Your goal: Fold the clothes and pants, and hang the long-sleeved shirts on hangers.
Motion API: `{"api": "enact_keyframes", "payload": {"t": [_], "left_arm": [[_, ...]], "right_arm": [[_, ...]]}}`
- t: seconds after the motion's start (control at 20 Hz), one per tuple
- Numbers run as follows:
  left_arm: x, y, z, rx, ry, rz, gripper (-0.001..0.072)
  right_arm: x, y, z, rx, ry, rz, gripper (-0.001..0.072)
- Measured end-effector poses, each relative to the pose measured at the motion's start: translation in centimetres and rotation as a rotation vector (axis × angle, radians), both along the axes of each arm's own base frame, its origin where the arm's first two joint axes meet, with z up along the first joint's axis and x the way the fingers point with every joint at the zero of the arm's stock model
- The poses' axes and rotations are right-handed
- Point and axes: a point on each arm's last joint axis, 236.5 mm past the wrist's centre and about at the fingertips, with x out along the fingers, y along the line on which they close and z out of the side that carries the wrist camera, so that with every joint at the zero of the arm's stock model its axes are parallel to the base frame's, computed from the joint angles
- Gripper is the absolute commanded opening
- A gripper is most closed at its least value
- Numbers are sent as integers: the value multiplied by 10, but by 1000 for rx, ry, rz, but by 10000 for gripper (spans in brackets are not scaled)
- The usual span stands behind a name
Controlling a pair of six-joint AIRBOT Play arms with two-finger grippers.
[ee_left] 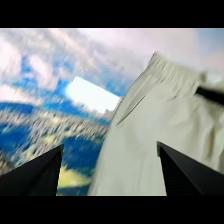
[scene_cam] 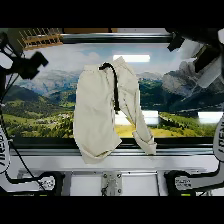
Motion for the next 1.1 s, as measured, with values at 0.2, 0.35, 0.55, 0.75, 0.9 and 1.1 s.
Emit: {"api": "enact_keyframes", "payload": {"t": [0.2,0.35,0.55,0.75,0.9,1.1], "left_arm": [[-108,-20,-105,-19,348,-110,623],[-194,-56,-161,-66,540,-196,623],[-271,-106,-198,-141,636,-285,623],[-303,-143,-210,-176,641,-344,396],[-307,-181,-201,-223,603,-408,20],[-291,-260,-154,-291,443,-573,20]], "right_arm": [[-72,-18,-59,-152,218,29,490],[-125,-19,-90,-197,321,50,490],[-171,-17,-99,-219,354,58,490],[-190,-15,-90,-228,331,57,490],[-196,-14,-84,-228,315,58,490],[-195,-18,-57,-219,213,12,490]]}}
